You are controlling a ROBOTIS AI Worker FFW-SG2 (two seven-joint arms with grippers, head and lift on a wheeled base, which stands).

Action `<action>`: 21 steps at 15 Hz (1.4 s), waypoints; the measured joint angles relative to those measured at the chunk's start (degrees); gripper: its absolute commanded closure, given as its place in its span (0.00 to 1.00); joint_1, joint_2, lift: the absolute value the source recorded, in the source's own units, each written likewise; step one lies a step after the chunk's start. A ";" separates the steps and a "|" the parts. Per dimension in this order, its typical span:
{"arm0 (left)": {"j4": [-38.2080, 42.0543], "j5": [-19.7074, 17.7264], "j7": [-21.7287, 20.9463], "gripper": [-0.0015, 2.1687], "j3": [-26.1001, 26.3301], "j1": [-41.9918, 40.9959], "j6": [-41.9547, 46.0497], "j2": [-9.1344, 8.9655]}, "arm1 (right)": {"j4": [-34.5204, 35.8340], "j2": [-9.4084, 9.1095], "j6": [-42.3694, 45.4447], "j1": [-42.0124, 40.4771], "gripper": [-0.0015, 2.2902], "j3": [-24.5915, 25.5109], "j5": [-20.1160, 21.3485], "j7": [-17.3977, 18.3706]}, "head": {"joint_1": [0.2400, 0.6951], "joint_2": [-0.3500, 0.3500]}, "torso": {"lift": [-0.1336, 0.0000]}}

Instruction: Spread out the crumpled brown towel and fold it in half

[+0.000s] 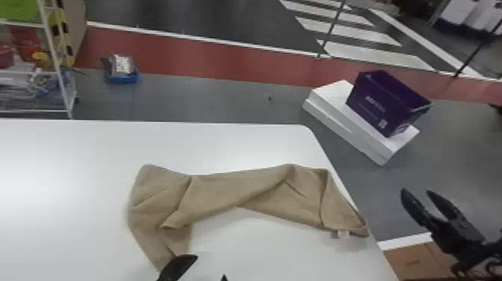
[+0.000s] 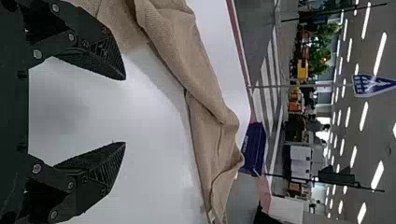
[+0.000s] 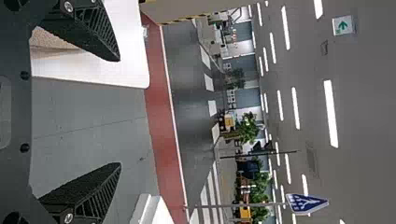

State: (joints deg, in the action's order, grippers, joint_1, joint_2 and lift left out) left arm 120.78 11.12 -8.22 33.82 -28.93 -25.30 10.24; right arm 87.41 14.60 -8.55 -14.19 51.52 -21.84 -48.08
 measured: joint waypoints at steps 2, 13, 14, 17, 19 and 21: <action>-1.04 0.13 0.53 0.21 0.02 1.88 -2.39 -0.55 | -0.43 0.02 0.61 -0.12 0.04 0.25 -0.23 -0.33 | 1.00 0.00 | 0.07; 2.27 0.42 -0.18 0.21 -5.47 -0.26 -6.19 0.43 | -1.55 0.49 2.13 -0.13 0.04 0.12 -1.26 -0.93 | 1.00 0.00 | 0.07; 2.58 0.41 -0.46 0.21 -5.54 -0.47 -6.81 0.55 | -1.54 0.42 2.12 -0.13 0.04 0.04 -1.26 -0.95 | 1.00 0.00 | 0.07; 2.70 0.44 -1.15 0.24 -5.24 -0.44 -8.06 0.58 | -1.31 0.19 2.09 -0.13 0.04 -0.01 -1.27 -1.13 | 1.00 0.00 | 0.07; 2.70 0.40 -1.28 0.24 -5.03 -0.36 -8.51 0.50 | -1.30 0.17 2.21 -0.13 0.04 0.20 -1.27 -1.18 | 1.00 0.00 | 0.07; 2.52 0.39 -1.27 0.30 -4.74 -0.28 -8.63 0.41 | -1.42 0.18 2.38 -0.13 0.04 0.32 -1.35 -1.25 | 1.00 0.00 | 0.07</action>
State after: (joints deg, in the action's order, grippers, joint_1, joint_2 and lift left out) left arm 123.30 11.50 -9.49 29.09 -29.21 -33.93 10.65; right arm 85.99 14.78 -6.17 -14.32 51.84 -23.20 -49.33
